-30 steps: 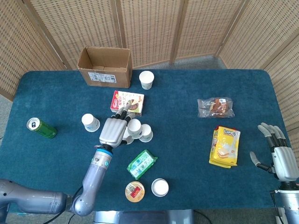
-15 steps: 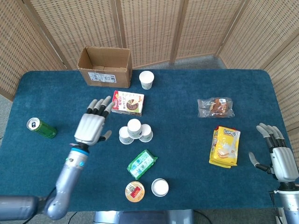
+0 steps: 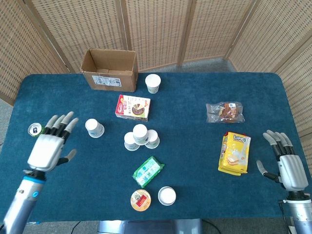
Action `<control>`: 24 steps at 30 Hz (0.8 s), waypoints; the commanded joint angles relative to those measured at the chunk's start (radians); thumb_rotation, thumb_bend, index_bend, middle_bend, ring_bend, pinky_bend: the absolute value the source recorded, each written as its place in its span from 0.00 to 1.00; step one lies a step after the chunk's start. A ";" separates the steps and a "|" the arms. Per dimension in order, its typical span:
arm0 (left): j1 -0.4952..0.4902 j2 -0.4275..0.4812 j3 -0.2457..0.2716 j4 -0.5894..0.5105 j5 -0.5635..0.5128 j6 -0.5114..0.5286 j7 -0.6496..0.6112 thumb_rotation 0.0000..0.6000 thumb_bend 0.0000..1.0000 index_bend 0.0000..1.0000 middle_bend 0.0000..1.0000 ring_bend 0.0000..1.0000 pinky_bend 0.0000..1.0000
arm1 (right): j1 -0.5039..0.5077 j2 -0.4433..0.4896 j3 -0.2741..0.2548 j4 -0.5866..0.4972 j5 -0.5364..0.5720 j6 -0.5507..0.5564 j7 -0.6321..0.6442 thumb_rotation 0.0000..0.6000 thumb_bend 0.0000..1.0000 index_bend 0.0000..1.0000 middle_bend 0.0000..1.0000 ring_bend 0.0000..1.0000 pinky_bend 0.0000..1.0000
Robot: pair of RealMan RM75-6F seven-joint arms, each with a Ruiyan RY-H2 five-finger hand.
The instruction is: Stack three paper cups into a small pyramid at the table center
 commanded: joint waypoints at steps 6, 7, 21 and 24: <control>0.180 0.017 0.098 0.151 0.139 0.126 -0.178 1.00 0.32 0.00 0.00 0.00 0.00 | -0.008 0.033 -0.005 -0.063 0.054 -0.046 -0.170 1.00 0.35 0.07 0.01 0.00 0.00; 0.197 0.012 0.106 0.170 0.150 0.135 -0.192 1.00 0.32 0.00 0.00 0.00 0.00 | -0.009 0.037 -0.003 -0.076 0.065 -0.051 -0.193 1.00 0.31 0.05 0.00 0.00 0.00; 0.315 0.001 0.101 0.283 0.176 0.151 -0.341 1.00 0.32 0.00 0.00 0.00 0.00 | -0.031 0.061 0.016 -0.212 0.171 -0.070 -0.385 1.00 0.23 0.00 0.00 0.00 0.00; 0.322 0.010 0.087 0.292 0.180 0.151 -0.350 1.00 0.32 0.00 0.00 0.00 0.00 | -0.034 0.056 0.024 -0.230 0.196 -0.071 -0.410 1.00 0.26 0.00 0.00 0.00 0.00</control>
